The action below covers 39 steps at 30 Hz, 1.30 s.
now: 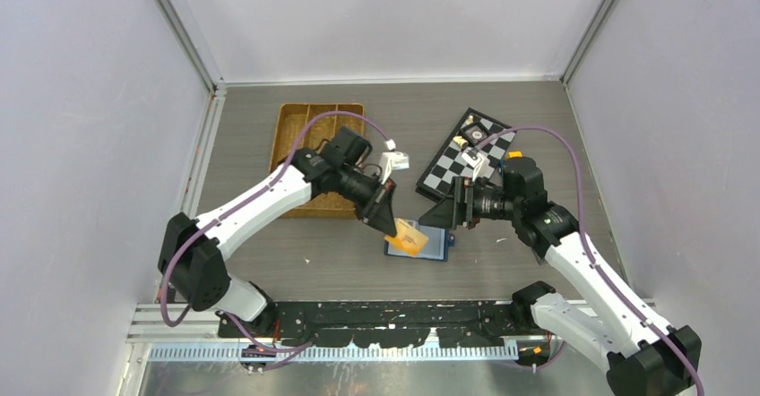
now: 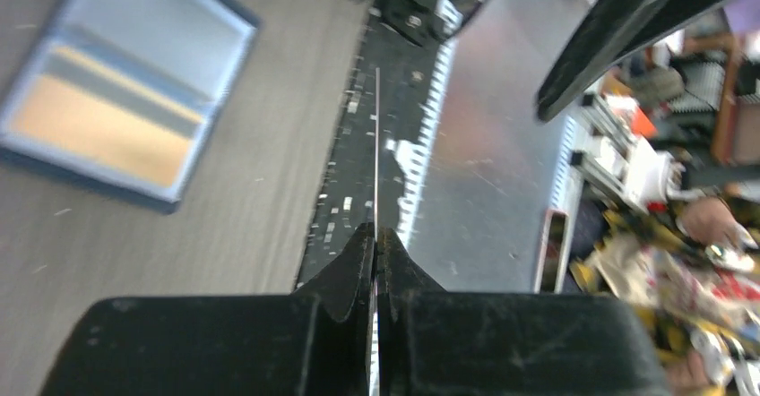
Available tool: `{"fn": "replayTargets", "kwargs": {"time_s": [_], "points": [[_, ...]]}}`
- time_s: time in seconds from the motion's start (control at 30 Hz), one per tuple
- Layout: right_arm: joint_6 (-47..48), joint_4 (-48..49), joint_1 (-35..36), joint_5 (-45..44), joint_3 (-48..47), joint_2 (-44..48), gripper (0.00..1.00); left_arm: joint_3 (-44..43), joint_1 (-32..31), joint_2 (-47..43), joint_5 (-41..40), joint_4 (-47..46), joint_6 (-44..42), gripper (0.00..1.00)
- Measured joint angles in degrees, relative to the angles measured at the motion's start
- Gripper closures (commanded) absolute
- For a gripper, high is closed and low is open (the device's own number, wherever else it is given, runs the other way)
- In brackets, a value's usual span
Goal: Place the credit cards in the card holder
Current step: Pick up the credit card from the storage box.
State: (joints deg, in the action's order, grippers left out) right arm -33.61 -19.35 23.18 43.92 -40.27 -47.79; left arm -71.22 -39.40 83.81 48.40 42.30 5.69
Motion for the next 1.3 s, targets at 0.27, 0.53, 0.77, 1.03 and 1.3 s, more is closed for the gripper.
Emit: {"fn": "replayTargets", "kwargs": {"time_s": [0.27,0.53,0.77,1.03,1.3], "points": [[-0.81,1.36,6.73,4.94,0.00,-3.89,0.34,-0.09,-3.61,2.97,9.11,0.04,-1.29,1.00],[-0.90,1.36,9.84,5.64,0.04,-4.74,0.87,-1.97,-3.61,2.97,9.25,0.00,-1.57,1.00],[-1.90,-0.09,9.86,0.39,0.55,-4.17,1.00,0.02,-3.63,2.32,3.87,-4.57,1.90,0.33],[-6.27,-3.67,8.22,-14.16,3.06,-3.45,1.00,7.45,-3.63,-4.90,-12.46,-13.27,9.53,0.23],[-11.98,-4.31,-1.53,-20.87,8.70,-1.97,0.99,16.96,-3.65,-8.28,-28.63,-19.80,22.88,0.25]]}}
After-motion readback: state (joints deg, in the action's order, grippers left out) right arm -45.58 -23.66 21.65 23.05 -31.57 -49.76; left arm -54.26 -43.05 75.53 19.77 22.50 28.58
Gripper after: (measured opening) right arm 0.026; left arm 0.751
